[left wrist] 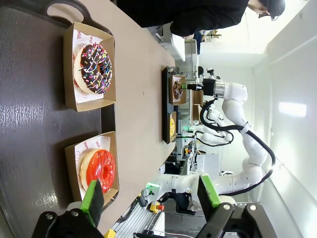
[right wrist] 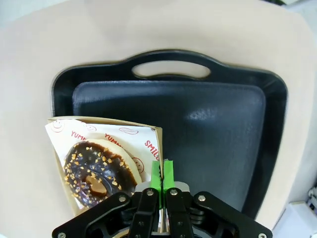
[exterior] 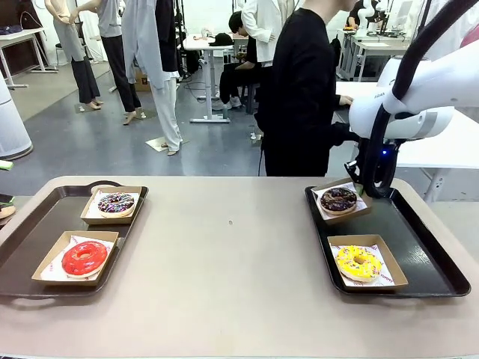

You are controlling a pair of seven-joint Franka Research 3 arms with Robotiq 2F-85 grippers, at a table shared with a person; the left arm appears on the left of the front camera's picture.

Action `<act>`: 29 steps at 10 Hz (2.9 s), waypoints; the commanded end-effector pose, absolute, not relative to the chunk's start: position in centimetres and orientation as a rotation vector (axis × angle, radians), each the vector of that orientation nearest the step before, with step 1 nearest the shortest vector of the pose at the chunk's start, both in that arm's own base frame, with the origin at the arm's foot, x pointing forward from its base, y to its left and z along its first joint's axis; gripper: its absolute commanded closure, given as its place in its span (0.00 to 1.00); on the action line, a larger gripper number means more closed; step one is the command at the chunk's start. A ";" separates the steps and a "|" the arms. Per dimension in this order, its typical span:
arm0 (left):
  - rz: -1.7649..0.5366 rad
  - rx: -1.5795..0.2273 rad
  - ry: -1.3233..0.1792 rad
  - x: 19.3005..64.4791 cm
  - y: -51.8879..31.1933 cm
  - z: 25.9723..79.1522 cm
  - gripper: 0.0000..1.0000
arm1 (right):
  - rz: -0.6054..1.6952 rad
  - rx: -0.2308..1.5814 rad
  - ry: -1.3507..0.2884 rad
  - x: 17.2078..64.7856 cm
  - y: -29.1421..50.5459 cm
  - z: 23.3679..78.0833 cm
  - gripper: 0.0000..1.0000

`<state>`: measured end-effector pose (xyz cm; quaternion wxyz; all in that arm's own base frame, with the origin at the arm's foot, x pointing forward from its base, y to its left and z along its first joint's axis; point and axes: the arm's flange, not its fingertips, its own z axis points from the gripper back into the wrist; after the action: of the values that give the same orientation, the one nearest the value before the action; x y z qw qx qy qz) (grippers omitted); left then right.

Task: Individually package the donuts and arrange them on the tray.
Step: Place the picked Paper togo box on the Handle tray.

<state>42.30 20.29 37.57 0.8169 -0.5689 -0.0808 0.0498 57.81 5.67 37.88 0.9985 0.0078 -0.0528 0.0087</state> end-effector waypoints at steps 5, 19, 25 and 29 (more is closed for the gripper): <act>0.116 -1.218 -0.166 42.2 20.3 37.9 0.00 | -0.021 -0.018 -0.089 57.8 5.6 36.1 0.98; 0.116 -1.218 -0.166 42.2 20.3 37.9 0.00 | -0.059 0.058 -0.088 57.7 4.9 36.7 0.00; 0.116 -1.218 -0.166 42.2 20.3 37.9 0.00 | 0.087 0.580 -0.114 48.2 -4.2 41.3 0.00; 0.116 -1.218 -0.166 42.2 20.3 37.9 0.00 | 0.054 0.964 -0.123 45.6 -13.1 41.7 0.00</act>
<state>42.30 20.30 37.55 0.8168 -0.5690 -0.0807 0.0500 44.49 -11.41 42.14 0.9037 0.4213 -0.0701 0.0304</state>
